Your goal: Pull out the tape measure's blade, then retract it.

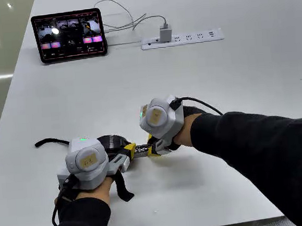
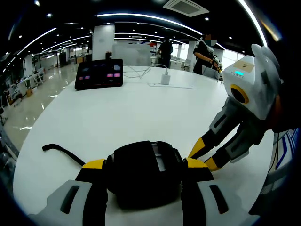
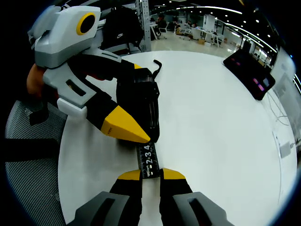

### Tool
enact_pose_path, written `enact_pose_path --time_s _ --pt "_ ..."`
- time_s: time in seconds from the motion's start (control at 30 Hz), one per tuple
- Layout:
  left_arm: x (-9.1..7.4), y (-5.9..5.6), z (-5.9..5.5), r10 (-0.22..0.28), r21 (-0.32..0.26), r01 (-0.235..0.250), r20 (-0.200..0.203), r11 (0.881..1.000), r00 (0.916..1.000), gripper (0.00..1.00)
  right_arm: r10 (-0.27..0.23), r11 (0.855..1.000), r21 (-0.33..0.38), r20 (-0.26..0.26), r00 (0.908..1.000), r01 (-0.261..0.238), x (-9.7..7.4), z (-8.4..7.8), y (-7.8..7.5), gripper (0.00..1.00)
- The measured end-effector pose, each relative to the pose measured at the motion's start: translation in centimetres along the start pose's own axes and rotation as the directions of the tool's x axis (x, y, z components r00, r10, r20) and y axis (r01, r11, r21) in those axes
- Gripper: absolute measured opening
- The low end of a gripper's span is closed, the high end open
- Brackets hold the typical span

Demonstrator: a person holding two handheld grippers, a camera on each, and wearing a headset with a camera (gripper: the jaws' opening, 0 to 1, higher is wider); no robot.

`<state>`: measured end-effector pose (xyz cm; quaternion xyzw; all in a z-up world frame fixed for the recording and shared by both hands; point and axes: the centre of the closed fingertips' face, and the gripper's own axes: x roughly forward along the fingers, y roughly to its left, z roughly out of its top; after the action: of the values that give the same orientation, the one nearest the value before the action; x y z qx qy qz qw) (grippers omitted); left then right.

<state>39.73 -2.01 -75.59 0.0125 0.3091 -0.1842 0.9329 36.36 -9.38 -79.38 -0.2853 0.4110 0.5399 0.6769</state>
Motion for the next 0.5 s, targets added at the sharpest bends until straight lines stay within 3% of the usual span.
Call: enact_pose_path --time_s 0.5 --pt "0.03 0.02 0.03 0.003 -0.004 -0.003 0.0 1.0 1.0 0.58 0.003 1.0 -0.025 0.048 0.9989 -0.002 0.3 0.69 0.17 0.09"
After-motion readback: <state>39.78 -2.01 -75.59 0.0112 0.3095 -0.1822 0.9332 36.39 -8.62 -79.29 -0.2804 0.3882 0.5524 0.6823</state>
